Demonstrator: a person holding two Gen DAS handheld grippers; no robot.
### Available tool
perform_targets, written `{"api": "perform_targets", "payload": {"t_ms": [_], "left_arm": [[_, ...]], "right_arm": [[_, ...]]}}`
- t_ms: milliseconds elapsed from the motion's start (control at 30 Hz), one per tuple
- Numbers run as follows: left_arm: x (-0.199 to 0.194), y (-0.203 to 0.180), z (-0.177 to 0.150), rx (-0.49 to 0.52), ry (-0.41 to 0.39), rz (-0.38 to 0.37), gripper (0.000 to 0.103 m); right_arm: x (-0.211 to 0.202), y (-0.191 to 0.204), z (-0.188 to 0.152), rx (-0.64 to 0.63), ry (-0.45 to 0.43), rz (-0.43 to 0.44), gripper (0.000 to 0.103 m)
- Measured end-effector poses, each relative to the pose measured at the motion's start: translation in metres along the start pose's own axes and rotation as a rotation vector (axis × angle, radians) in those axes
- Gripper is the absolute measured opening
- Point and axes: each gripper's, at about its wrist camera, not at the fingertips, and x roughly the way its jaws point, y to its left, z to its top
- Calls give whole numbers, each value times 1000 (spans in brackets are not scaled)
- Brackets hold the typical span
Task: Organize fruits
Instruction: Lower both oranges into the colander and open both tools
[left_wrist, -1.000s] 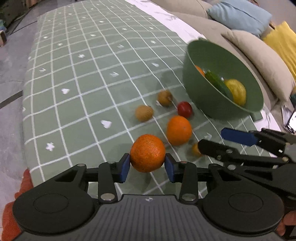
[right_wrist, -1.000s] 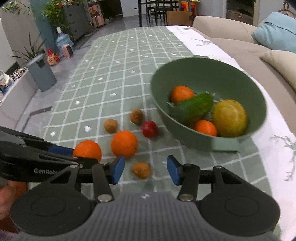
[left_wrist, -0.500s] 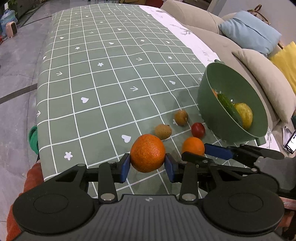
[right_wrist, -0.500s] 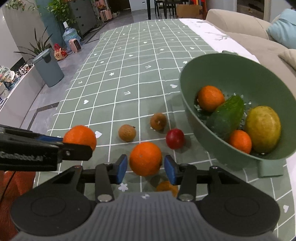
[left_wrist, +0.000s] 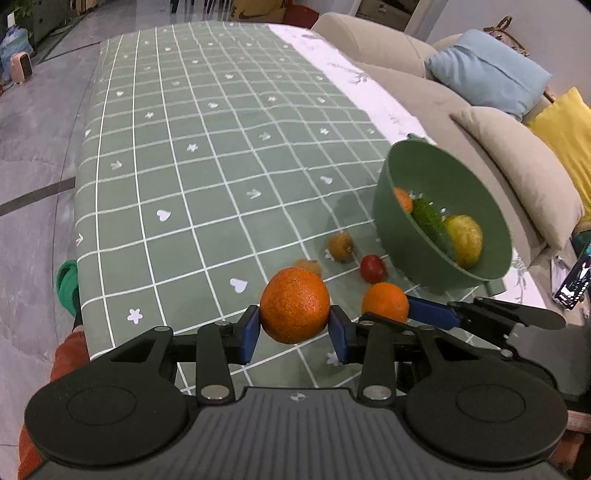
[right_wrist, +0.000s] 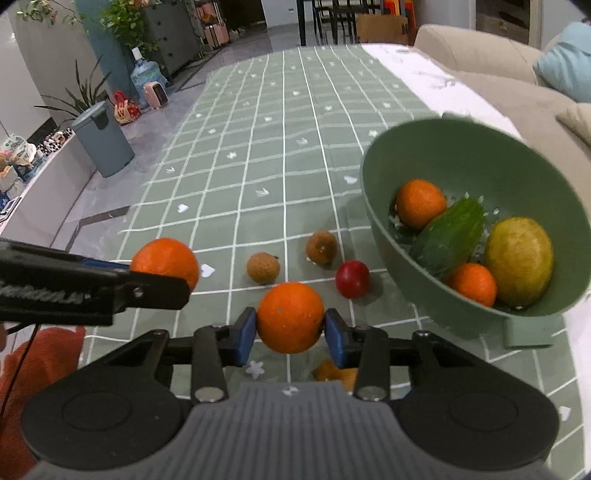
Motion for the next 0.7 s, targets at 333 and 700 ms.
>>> {"api": "perform_targets", "payload": {"t_ms": [333, 700], "left_arm": [[-27, -43, 13, 92, -62, -57, 45], [-11, -101, 48, 201, -77, -97, 45]], "right_arm": [[-81, -13, -4, 6, -122, -19, 37], [-120, -60, 6, 39, -196, -139, 37]]}}
